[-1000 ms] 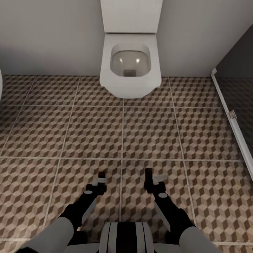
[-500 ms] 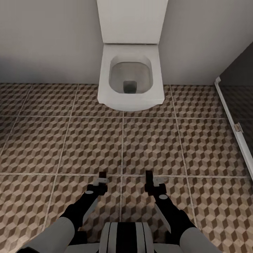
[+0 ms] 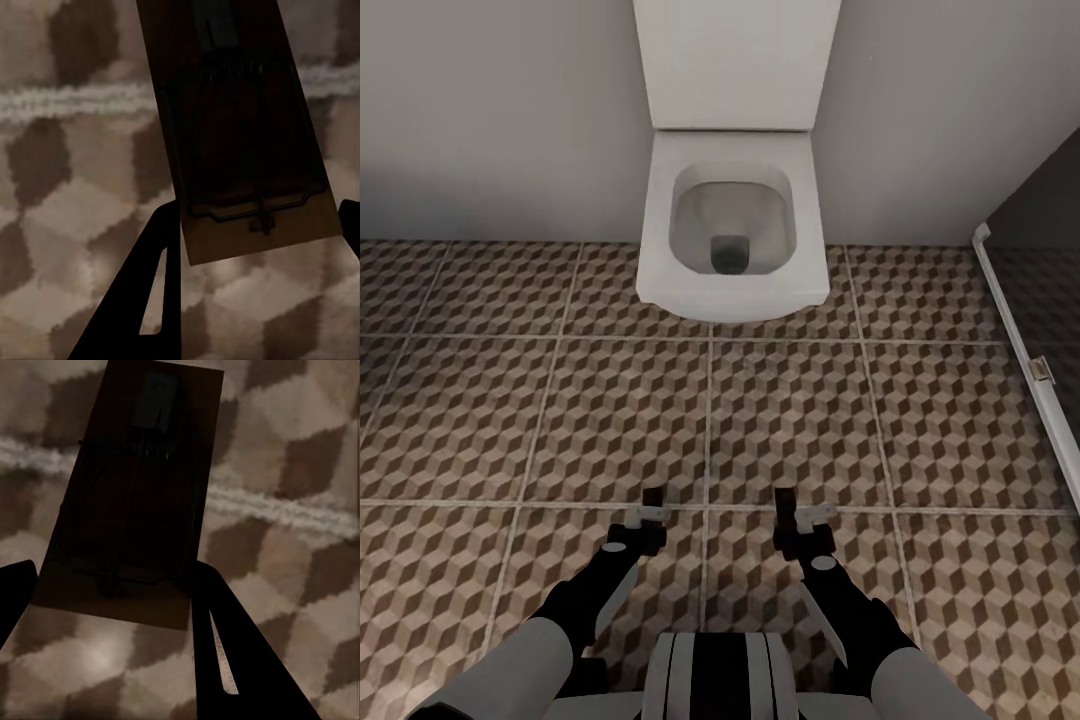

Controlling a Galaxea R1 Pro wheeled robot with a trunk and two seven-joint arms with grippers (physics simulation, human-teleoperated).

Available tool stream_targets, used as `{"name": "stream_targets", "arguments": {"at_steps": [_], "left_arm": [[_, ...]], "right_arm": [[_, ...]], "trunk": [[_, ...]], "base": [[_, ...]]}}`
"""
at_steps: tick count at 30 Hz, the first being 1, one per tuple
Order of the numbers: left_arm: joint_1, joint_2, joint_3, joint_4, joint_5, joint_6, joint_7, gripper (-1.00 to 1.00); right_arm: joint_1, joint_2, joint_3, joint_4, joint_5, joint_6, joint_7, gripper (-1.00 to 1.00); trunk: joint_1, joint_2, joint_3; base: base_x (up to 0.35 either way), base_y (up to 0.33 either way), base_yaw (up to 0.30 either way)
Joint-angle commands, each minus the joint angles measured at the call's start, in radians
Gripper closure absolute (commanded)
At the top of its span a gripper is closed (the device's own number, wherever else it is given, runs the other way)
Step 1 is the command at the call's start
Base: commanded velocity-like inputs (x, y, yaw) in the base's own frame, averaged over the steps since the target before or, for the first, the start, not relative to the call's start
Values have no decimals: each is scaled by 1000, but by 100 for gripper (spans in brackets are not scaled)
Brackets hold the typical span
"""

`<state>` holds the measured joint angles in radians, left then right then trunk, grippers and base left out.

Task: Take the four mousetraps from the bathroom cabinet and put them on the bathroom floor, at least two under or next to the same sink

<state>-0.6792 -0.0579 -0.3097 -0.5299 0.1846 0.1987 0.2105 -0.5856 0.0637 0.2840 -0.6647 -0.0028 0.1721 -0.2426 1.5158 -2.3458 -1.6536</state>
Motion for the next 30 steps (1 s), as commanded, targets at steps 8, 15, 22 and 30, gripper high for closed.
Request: {"name": "stream_targets", "arguments": {"at_steps": [8,15,22,30], "left_arm": [[0,1,-9,-2,9,4,8,100],[0,1,-8,-2,9,4,9,100],[0,1,-9,-2,9,4,9,100],[0,1,-8,-3,9,4,9,100]], "right_arm": [[0,-1,4,-2,6,-1,-4,100],[0,-3,4,-4,6,-25,-2,100],[0,-4,7,-8,8,-88,-2,100],[0,-5,5,-10,9,-97,-4,100]], "trunk": [[0,0,0],[0,0,0],[0,0,0],[11,-21,-11]], "base": [[0,0,0],[0,0,0],[0,0,0],[0,0,0]]}}
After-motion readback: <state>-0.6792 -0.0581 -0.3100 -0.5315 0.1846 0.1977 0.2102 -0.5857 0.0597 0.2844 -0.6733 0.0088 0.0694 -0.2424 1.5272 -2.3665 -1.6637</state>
